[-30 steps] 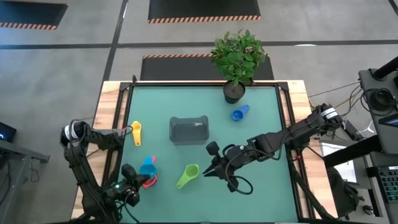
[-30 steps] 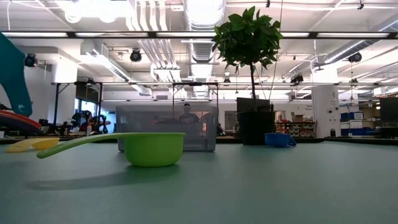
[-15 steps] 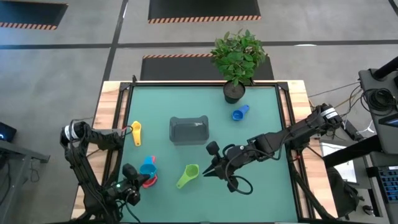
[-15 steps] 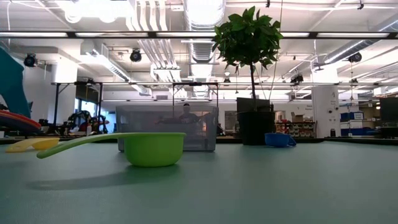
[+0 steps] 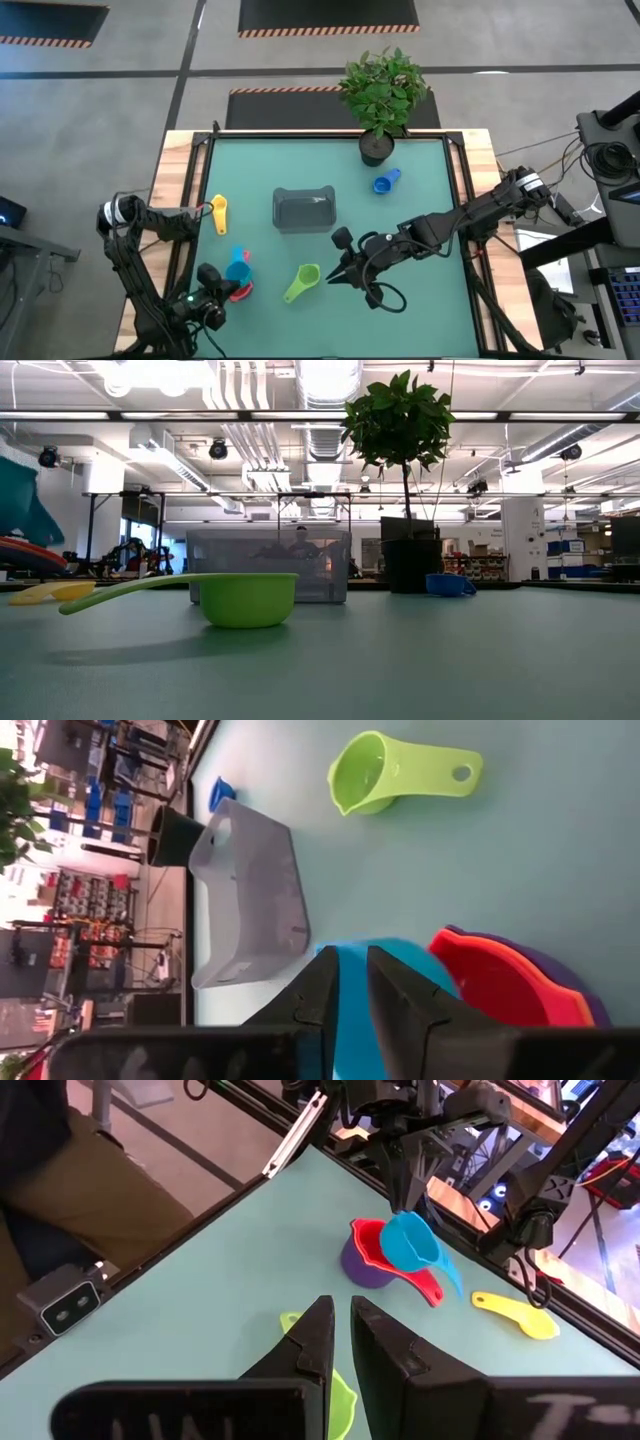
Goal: Nest measuring cups in basket
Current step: Stack the light blue measuring cup on top of the red measuring cup
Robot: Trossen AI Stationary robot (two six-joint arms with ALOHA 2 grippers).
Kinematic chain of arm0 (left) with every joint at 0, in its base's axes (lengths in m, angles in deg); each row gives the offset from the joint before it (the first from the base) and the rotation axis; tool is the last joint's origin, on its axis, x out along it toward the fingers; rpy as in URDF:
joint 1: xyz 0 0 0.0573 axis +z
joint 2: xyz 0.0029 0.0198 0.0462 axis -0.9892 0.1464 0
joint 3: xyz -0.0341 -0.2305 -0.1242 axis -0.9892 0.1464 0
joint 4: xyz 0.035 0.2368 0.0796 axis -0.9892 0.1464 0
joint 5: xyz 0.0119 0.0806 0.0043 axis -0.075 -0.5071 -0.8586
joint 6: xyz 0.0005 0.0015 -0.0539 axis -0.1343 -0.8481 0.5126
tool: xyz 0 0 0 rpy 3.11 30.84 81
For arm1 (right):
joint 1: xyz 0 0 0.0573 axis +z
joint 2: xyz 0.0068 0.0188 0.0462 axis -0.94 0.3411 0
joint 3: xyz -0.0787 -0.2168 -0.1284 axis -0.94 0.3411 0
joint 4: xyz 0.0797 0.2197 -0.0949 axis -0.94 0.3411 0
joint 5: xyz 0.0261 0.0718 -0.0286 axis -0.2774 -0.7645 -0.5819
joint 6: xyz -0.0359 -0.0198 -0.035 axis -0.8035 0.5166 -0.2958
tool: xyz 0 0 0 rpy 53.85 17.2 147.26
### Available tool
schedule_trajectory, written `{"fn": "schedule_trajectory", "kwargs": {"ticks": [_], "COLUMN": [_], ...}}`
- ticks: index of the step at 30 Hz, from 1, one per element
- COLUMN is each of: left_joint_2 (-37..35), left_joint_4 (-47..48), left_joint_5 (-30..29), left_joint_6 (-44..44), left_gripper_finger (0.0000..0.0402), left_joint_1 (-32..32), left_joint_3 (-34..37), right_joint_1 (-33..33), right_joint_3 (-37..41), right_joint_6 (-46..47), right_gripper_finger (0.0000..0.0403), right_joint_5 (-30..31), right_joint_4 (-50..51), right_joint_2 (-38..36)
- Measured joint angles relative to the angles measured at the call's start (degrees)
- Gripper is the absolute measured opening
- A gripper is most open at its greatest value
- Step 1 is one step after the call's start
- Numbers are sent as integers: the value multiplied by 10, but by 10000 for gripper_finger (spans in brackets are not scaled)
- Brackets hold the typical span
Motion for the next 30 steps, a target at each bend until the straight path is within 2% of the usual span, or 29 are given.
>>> {"fn": "schedule_trajectory", "kwargs": {"ticks": [13, 20, 26, 30], "left_joint_2": [0, -1, -1, -2], "left_joint_4": [4, -14, -15, -15], "left_joint_5": [15, 20, 90, 106], "left_joint_6": [-2, 15, 16, 17], "left_gripper_finger": [39, 39, 38, 37], "left_joint_1": [-1, -1, 1, 10], "left_joint_3": [-24, -9, 6, 4], "right_joint_1": [0, 0, 0, 0], "right_joint_3": [0, 0, 0, 0], "right_joint_6": [12, 25, 33, 28], "right_gripper_finger": [27, 27, 27, 27], "right_joint_5": [-1, -1, -2, -2], "right_joint_4": [6, 8, 11, 12], "right_joint_2": [0, 0, 0, 0]}}
